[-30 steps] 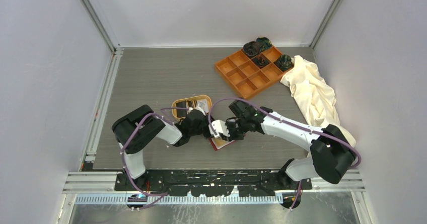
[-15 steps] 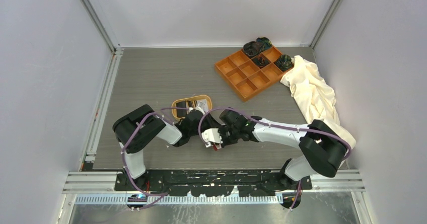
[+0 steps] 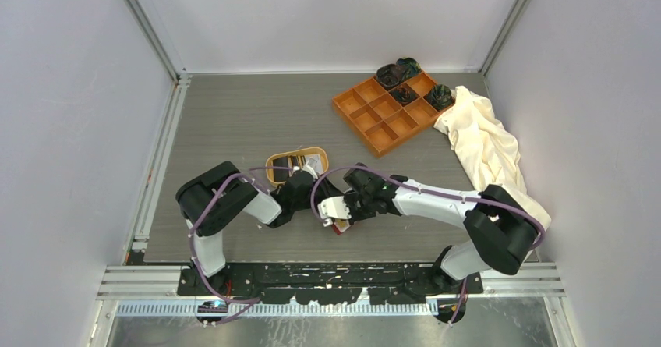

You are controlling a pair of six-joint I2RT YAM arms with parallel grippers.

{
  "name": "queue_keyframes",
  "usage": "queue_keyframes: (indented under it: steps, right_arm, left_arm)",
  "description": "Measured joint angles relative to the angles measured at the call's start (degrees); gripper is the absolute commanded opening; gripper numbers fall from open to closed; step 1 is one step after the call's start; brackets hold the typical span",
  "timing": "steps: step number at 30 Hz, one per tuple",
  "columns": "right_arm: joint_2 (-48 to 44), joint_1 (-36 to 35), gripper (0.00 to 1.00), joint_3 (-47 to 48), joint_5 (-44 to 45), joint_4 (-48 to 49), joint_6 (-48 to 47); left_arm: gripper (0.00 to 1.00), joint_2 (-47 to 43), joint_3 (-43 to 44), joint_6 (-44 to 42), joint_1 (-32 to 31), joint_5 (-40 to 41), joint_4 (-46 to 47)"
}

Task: Put the credit cards into the card holder
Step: Turn over the card slot in the card holder.

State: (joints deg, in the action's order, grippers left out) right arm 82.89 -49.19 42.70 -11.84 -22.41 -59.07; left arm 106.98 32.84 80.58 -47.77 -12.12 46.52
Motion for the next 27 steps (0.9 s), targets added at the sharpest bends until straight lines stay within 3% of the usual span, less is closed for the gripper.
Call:
queue_keyframes:
  steps: [9,15,27]
  right_arm:
    - [-0.72,4.37,0.09,0.92,-1.03,-3.08,-0.2]
    - [-4.9,9.57,0.16,2.47,-6.71,-5.73,2.23]
    - [-8.35,19.41,0.46,7.08,-23.28,-7.78,16.96]
  left_arm:
    - [0.29,-0.76,-0.31,-1.51,0.33,-1.44,-0.26]
    - [0.3,-6.21,-1.22,-7.17,0.55,-1.4,-7.69]
    - [0.3,-23.65,-1.27,-24.98,0.55,-1.25,-26.32]
